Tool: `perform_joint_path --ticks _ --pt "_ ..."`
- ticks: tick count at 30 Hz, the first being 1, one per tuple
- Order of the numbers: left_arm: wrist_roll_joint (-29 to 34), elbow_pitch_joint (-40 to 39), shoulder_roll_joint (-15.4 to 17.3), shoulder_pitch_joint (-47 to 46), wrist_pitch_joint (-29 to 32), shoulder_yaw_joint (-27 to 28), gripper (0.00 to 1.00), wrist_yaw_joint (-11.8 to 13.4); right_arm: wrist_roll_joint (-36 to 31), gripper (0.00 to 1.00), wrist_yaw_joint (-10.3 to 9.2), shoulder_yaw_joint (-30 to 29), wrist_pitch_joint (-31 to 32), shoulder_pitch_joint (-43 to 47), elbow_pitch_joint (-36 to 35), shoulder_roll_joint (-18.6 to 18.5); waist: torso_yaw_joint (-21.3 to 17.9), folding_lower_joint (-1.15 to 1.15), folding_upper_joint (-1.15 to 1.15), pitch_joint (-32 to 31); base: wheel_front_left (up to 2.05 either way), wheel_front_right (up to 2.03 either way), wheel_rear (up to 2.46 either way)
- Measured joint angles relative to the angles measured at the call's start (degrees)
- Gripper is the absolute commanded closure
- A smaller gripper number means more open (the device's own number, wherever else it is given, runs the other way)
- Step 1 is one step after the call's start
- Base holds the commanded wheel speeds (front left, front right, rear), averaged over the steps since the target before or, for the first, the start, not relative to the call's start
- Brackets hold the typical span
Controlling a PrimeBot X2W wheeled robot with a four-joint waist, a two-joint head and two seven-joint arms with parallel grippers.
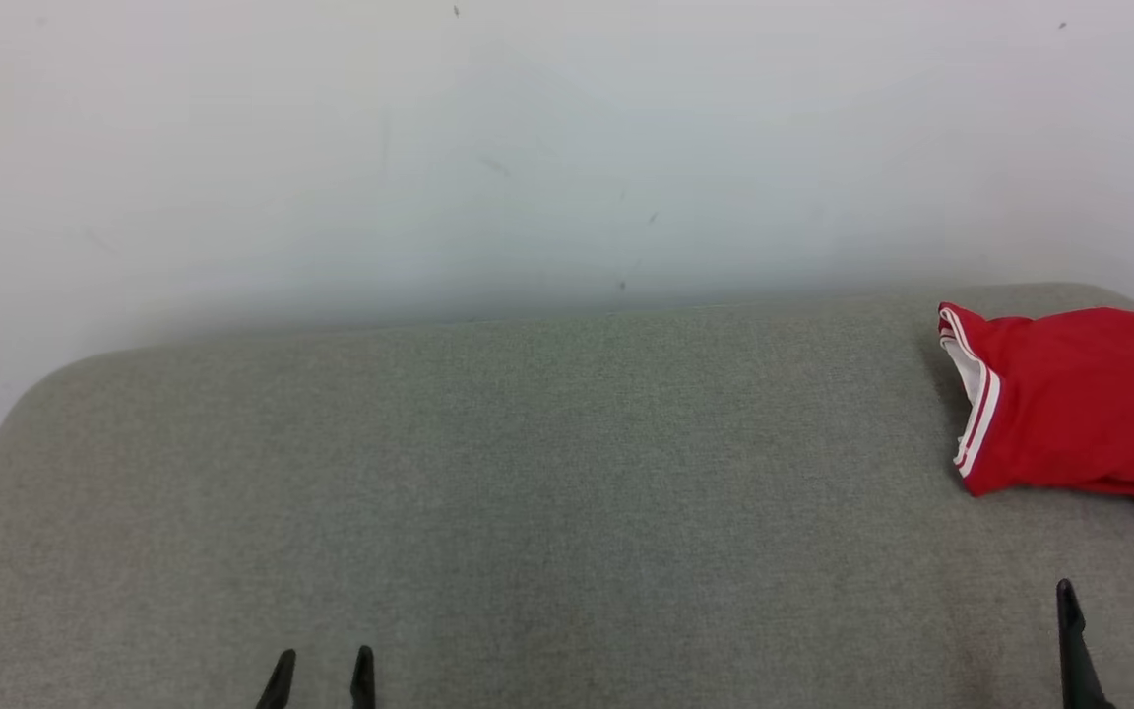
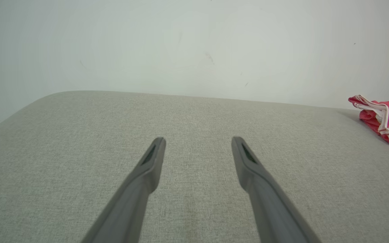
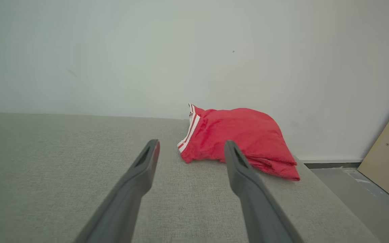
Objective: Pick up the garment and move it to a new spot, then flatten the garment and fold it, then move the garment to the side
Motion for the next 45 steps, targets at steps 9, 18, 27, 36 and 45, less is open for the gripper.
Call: perform_joint_path --ticks 9,18,27,36,45 --pt "-1.0 1.3 0.0 1.3 0.0 -0.2 0.0 0.4 -2.1 0.0 0.0 3.8 -0.4 4.1 -2.0 2.3 -0.1 0.0 0.0 -1.8 0.0 0.0 0.0" --pt "-1.9 1.7 0.0 2.8 0.0 -1.2 0.0 1.4 -2.1 0.0 0.0 5.8 -0.5 4.5 -1.4 3.0 1.0 0.0 0.0 -2.9 0.0 0.0 0.0" --pt "-2.0 1.8 0.0 2.9 0.0 -1.5 0.0 1.9 -2.0 0.0 0.0 6.1 -0.5 4.3 -1.2 3.0 2.0 0.01 0.0 -2.8 0.0 0.0 0.0" --pt "-2.1 3.3 -0.1 3.3 0.0 -1.5 1.0 2.0 -2.0 1.0 0.0 6.5 -0.1 4.9 0.3 3.7 2.3 0.01 0.0 -2.5 0.0 0.0 0.0" --pt "-10.0 4.6 -0.1 2.8 1.9 -0.8 1.0 1.0 5.9 1.0 0.0 6.0 2.4 4.9 1.4 4.1 2.6 0.01 0.0 -2.2 0.0 0.0 0.0"
